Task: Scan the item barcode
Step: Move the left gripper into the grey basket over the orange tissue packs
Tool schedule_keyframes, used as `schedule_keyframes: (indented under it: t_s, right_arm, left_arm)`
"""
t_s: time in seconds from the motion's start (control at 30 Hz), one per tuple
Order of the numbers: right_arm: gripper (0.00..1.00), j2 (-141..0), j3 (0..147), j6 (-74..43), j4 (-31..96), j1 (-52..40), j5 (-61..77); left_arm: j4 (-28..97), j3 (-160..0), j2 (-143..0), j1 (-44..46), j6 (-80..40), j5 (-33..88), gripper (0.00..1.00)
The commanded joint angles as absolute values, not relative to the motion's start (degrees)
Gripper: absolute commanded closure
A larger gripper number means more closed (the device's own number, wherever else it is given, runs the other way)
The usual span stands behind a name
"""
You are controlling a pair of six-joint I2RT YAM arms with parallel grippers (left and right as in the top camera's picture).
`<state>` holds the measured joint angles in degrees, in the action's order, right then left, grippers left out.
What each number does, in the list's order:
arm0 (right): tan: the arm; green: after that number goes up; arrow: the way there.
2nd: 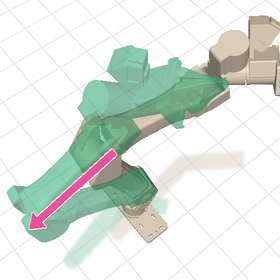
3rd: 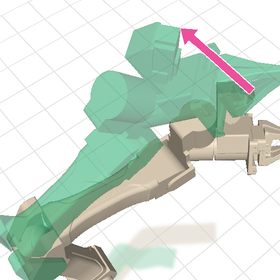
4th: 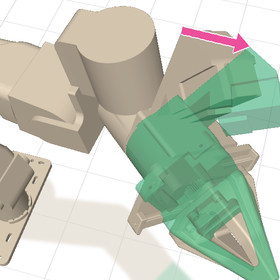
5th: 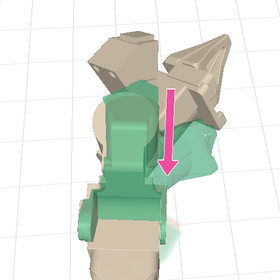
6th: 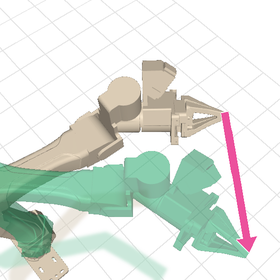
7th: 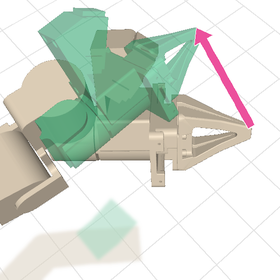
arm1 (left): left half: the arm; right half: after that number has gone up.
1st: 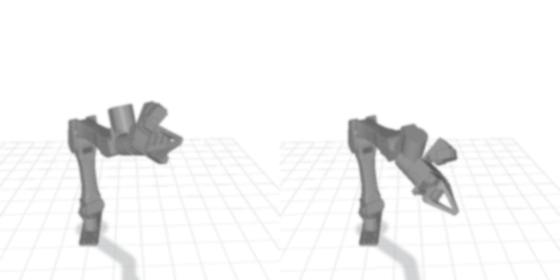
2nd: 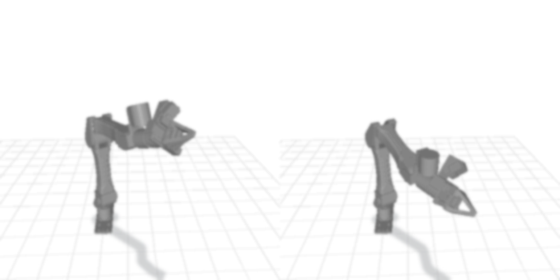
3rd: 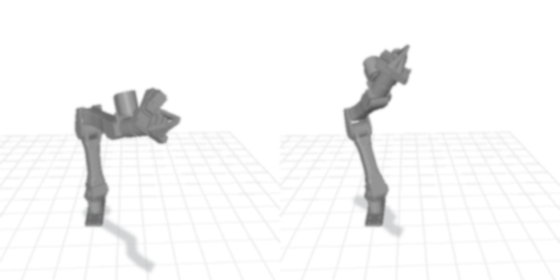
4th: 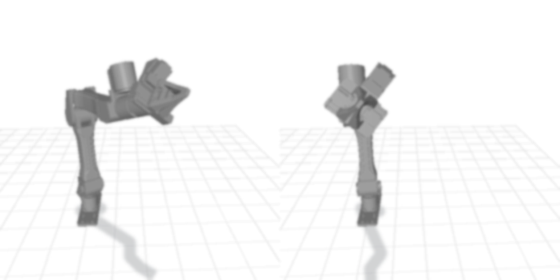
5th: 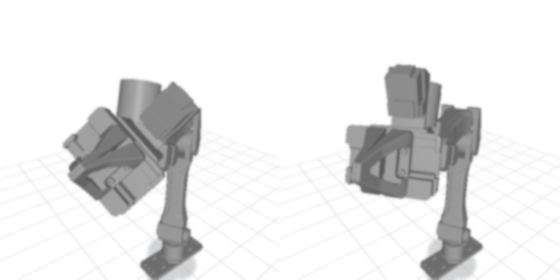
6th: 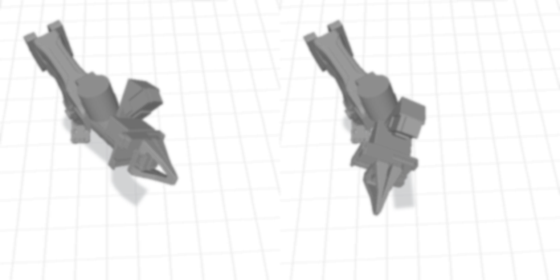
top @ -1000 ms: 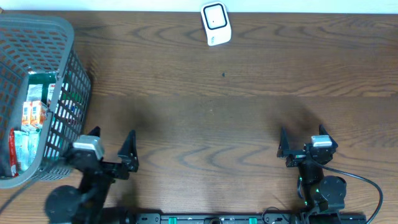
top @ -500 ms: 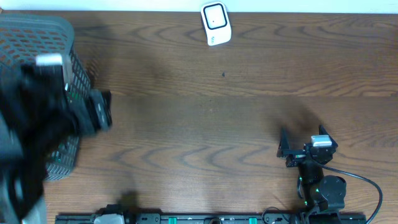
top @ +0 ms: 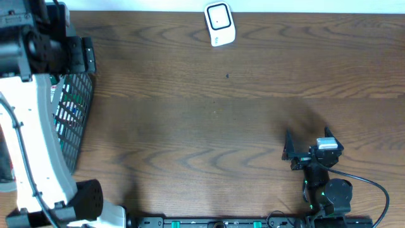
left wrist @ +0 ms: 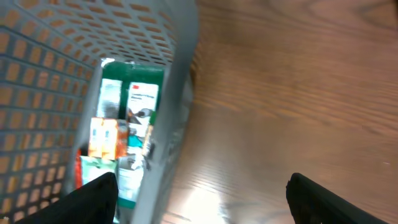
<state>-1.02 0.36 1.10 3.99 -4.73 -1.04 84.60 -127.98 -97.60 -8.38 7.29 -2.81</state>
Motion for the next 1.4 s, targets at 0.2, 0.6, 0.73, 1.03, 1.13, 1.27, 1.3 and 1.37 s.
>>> schedule_keyframes:
  t_s: [0.2, 0.6, 0.73, 1.03, 1.13, 1.27, 1.3, 1.37]
  right_arm:
    - [0.01, -0.82, 0.32, 1.78, 4.19, -5.15, -0.99]
    - [0.01, -0.82, 0.32, 1.78, 4.16, -5.15, -0.99]
    - [0.01, -0.82, 0.32, 1.78, 4.16, -5.15, -0.99]
    - [0.01, -0.82, 0.32, 1.78, 4.19, -5.15, -0.99]
    - [0.01, -0.82, 0.32, 1.78, 4.16, -5.15, -0.99]
    - [0.01, -0.82, 0.32, 1.78, 4.16, -5.15, -0.99]
    - [0.01, -0.82, 0.32, 1.78, 4.19, -5.15, -0.99]
    - [0.01, -0.82, 0.32, 1.78, 4.16, -5.15, -0.99]
  left_arm:
    - [78.11, -129.45, -98.39, -19.38, 7.86, -11.0, 0.13]
    - [70.35, -124.57, -103.18, -37.8, 7.92, -2.07, 0.13]
    - [70.37, -122.78, -107.31, -40.29, 7.92, -1.89, 0.12]
    - [70.87, -122.08, -118.78, -41.41, 14.81, 6.09, 0.03]
    - [71.24, -122.08, -121.21, -41.41, 16.12, 6.68, 0.02]
    - [71.77, -122.08, -122.96, -41.41, 16.91, 6.72, 0.02]
    - [72.23, -122.08, -123.22, -41.41, 16.88, 7.18, 0.02]
    - [73.14, -122.08, -123.68, -41.41, 16.88, 8.25, 0.02]
